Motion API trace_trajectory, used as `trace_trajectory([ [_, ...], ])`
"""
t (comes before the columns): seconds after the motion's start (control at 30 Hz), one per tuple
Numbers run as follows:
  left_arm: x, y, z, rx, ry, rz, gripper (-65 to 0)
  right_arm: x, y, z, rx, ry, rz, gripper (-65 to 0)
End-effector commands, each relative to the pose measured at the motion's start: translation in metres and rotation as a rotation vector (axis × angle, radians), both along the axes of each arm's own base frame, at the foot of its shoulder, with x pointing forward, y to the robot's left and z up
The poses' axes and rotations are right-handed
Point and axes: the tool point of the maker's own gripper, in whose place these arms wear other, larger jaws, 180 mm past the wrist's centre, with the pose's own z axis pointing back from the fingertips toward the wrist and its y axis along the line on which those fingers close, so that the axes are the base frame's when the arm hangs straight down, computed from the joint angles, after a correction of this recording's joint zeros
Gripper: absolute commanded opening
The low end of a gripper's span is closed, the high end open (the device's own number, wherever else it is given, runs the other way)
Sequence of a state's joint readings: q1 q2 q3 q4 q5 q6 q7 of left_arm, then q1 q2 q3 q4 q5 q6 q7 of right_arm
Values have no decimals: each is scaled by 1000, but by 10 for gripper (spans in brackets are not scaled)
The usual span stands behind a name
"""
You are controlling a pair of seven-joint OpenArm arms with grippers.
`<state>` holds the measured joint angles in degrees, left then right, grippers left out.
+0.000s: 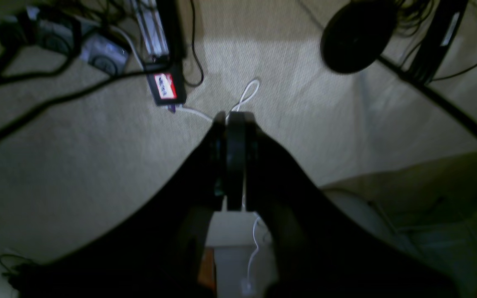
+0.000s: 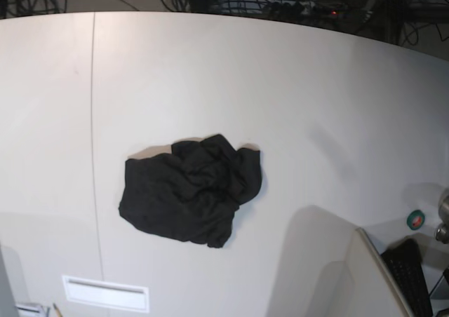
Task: Layout the t-shirt on the table in an organized manner, then fold the t-shirt properly
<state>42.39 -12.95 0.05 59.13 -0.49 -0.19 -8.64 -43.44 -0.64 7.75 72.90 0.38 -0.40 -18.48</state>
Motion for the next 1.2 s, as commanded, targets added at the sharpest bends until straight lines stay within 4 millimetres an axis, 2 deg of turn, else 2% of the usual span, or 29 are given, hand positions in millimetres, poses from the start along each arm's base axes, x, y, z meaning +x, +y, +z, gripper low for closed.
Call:
trace_trajectory([
  [0.0, -1, 1, 12, -2, -25, -21, -650, 0, -2, 9, -6, -15, 0, -650],
  [0.13, 17, -1, 46, -54, -118, 20, -650, 19, -4, 36, -16, -69, 9, -650],
  [0.3, 49, 5, 88, -149, -224, 98, -650, 38, -5, 72, -25, -120, 21, -650],
  [0.4, 67, 4, 106, -182, -277, 97, -650, 53, -4, 89, -28, -160, 26, -650],
  [0.5, 84, -1, 119, -197, -325, 77, -650, 76, 2, 105, -21, -218, 12, -650],
  [0.67, 114, -10, 133, -221, -407, 66, -650, 135, 9, 128, -13, -380, 12, -650],
  [0.83, 157, -11, 138, -224, -485, 57, -650, 193, 40, 139, 57, -512, 60, -650],
  [0.97, 198, -12, 141, -219, -501, 51, -650, 249, 61, 159, 98, -648, 101, -650],
  [1.0, 208, -13, 144, -219, -506, 48, -634, 263, 67, 166, 109, -683, 112, -650],
  [1.1, 232, -20, 150, -234, -535, 56, -428, 297, 82, 186, 134, -772, 156, -635],
  [1.17, 245, -27, 153, -254, -563, 84, -332, 315, 89, 198, 144, -823, 181, -438],
])
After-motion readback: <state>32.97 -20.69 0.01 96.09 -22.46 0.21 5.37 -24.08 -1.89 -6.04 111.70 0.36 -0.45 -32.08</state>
